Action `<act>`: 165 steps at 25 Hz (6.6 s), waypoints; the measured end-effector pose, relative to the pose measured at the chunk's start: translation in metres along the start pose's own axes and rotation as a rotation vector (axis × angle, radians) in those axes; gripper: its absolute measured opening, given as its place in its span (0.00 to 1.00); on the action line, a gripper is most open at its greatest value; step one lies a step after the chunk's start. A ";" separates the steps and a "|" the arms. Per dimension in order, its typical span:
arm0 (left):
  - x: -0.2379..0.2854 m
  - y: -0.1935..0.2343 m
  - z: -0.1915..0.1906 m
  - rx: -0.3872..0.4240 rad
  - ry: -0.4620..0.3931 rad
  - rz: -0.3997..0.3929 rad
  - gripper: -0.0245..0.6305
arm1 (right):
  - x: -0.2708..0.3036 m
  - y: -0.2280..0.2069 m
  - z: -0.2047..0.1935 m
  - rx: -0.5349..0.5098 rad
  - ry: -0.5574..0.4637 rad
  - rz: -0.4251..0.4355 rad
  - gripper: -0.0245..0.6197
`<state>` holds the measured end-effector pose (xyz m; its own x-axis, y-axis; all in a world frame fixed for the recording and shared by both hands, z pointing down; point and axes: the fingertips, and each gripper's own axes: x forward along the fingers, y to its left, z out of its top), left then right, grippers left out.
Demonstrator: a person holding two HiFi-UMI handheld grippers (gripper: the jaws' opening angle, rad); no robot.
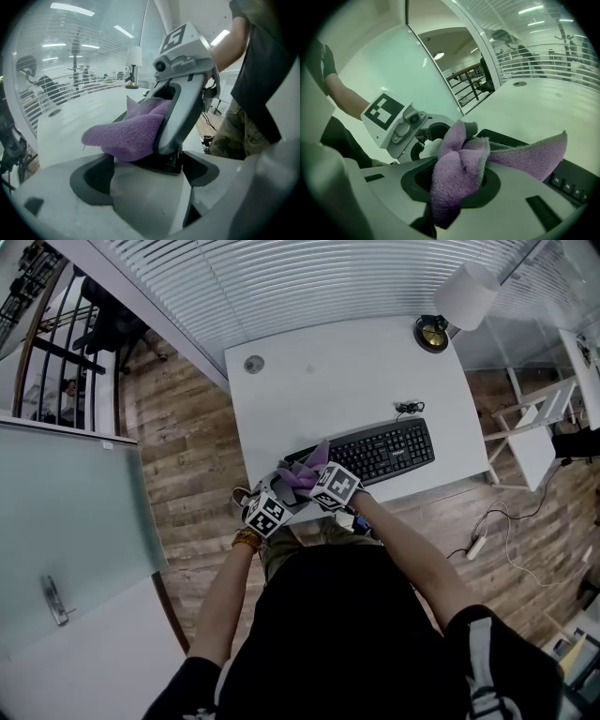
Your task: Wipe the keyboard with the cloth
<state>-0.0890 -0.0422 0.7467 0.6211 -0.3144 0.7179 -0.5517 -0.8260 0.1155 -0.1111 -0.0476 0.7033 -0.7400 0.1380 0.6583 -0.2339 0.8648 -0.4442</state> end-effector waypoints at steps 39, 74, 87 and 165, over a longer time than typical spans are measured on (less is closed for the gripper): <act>0.003 0.003 -0.002 0.000 -0.005 -0.005 0.71 | -0.316 -0.172 -0.188 0.330 -0.325 -0.679 0.20; -0.001 0.001 0.002 0.010 0.005 0.002 0.72 | -0.222 -0.135 -0.152 0.204 -0.150 -0.430 0.20; 0.001 0.000 -0.001 0.005 0.002 0.004 0.72 | -0.221 -0.132 -0.150 0.236 -0.203 -0.402 0.20; -0.179 0.029 0.282 0.007 -0.803 0.393 0.15 | -0.306 0.027 0.134 -0.109 -0.998 -0.505 0.20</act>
<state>-0.0595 -0.1419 0.4278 0.5917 -0.8061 0.0075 -0.8052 -0.5915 -0.0435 0.0247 -0.1317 0.4085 -0.7613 -0.6460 -0.0550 -0.6294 0.7568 -0.1765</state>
